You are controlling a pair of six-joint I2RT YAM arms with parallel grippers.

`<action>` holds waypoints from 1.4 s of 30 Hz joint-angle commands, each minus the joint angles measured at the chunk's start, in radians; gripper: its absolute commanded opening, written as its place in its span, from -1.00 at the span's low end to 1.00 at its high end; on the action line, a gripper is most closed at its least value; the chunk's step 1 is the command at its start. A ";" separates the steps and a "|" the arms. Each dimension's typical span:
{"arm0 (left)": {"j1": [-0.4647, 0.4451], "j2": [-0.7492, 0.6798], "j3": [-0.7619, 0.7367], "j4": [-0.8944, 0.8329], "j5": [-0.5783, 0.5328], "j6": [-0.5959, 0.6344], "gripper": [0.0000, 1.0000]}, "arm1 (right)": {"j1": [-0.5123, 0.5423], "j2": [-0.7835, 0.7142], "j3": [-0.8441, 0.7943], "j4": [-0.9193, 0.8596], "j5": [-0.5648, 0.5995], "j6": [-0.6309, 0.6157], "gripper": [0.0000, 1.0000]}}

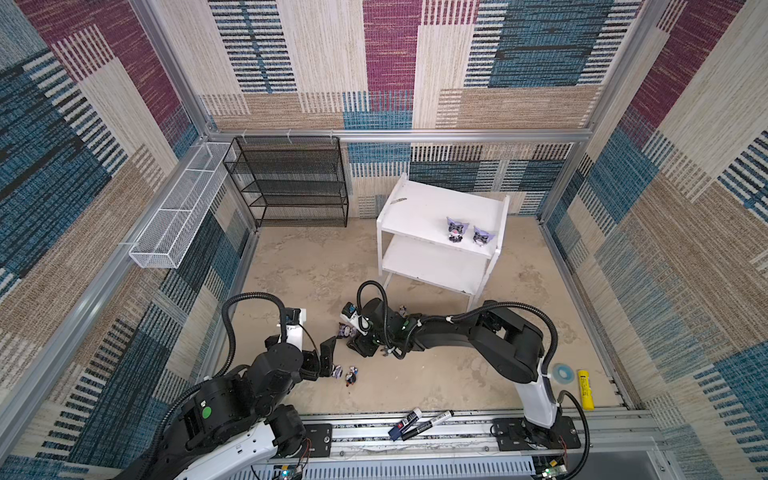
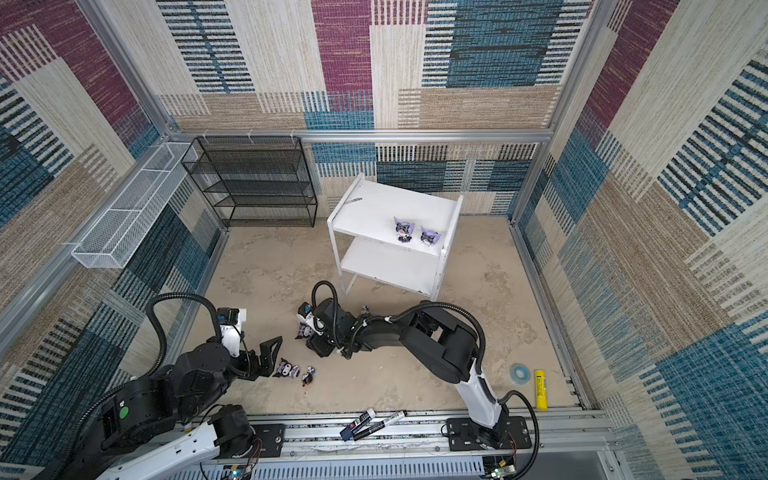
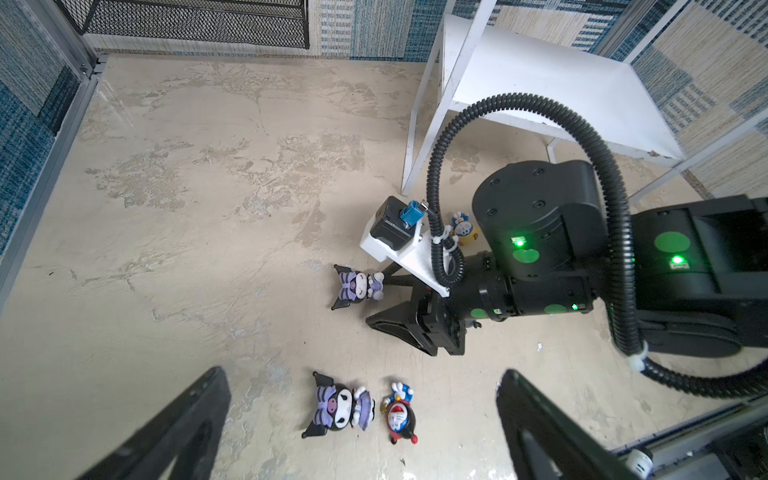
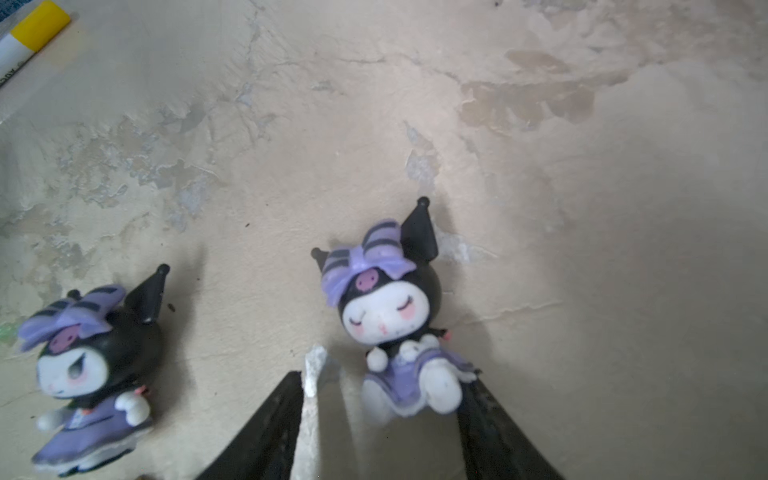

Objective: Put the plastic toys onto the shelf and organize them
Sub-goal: 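Lower the right gripper over the lying Kuromi figure with purple bow, then close the right gripper on the Kuromi and lift it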

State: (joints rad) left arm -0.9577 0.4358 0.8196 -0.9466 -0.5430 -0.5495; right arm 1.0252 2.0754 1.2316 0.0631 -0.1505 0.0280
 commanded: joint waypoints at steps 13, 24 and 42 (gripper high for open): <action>-0.001 0.007 -0.001 0.022 -0.015 0.020 0.97 | 0.001 0.040 0.022 0.018 0.067 -0.072 0.39; -0.001 -0.001 -0.005 0.024 -0.017 0.017 0.97 | -0.022 0.076 0.065 -0.008 0.097 -0.127 0.58; -0.001 -0.009 -0.009 0.031 -0.011 0.016 0.97 | 0.003 0.021 -0.003 0.101 0.009 -0.165 -0.17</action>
State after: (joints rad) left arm -0.9577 0.4244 0.8135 -0.9455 -0.5434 -0.5468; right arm 1.0199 2.1246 1.2613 0.1230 -0.1463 -0.1711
